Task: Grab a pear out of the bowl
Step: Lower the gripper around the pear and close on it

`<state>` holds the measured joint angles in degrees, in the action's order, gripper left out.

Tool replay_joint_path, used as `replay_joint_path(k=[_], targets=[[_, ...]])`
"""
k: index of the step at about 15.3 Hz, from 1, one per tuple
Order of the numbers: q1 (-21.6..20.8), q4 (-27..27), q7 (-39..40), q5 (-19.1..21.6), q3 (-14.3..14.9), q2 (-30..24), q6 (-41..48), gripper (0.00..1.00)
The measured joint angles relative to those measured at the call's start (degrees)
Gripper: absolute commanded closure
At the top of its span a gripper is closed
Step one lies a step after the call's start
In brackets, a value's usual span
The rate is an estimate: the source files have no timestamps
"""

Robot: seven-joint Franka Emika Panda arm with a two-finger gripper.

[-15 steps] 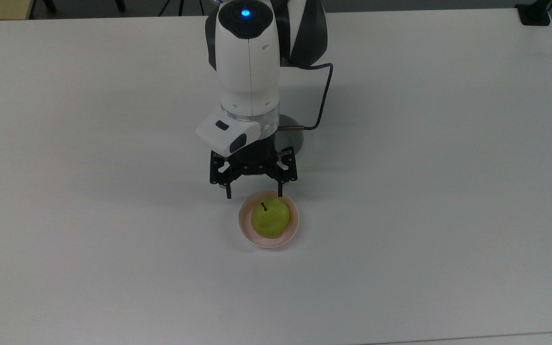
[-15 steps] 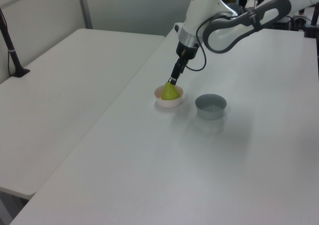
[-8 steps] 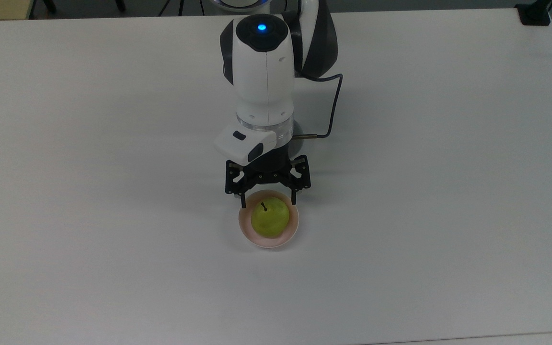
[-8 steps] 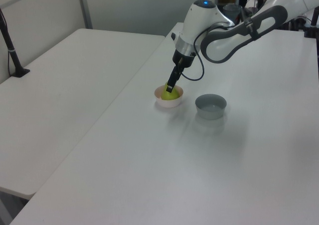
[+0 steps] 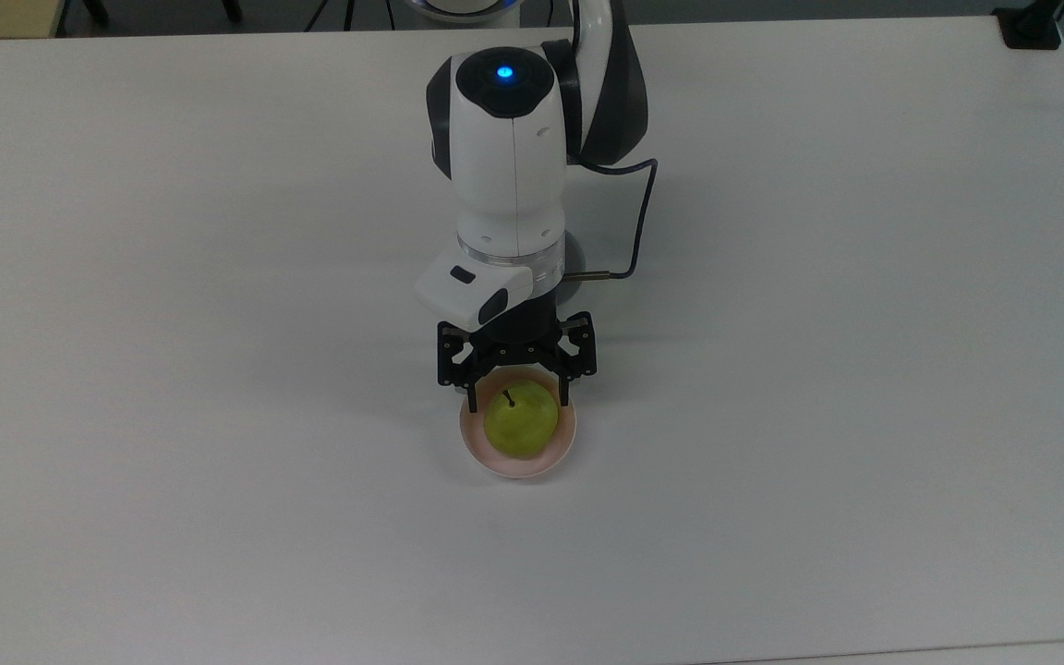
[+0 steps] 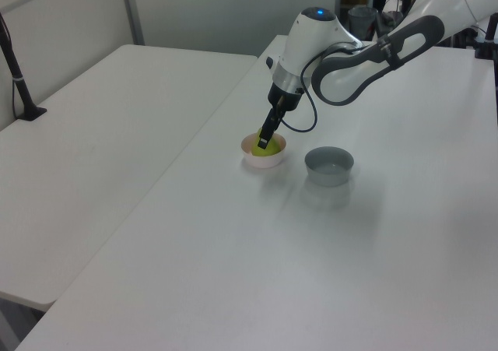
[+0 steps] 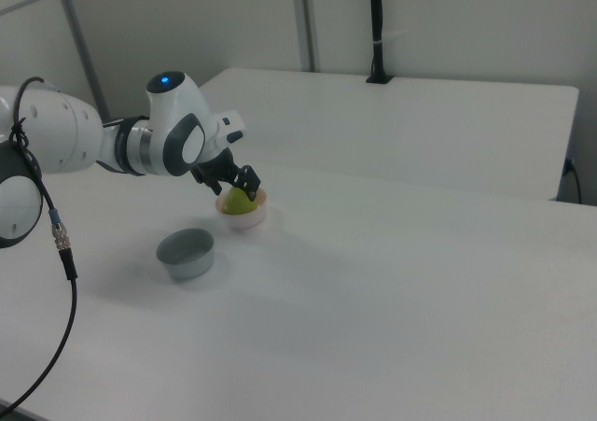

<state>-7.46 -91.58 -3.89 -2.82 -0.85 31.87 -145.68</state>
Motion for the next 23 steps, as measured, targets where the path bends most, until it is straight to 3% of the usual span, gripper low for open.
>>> replay_joint_path(k=[16, 23], targets=[[0.00, 0.41, 0.00, -3.83, 0.00, 1.74, -2.63, 0.14], [-0.03, 0.55, 0.00, -4.01, 0.01, 2.06, -2.64, 0.38]])
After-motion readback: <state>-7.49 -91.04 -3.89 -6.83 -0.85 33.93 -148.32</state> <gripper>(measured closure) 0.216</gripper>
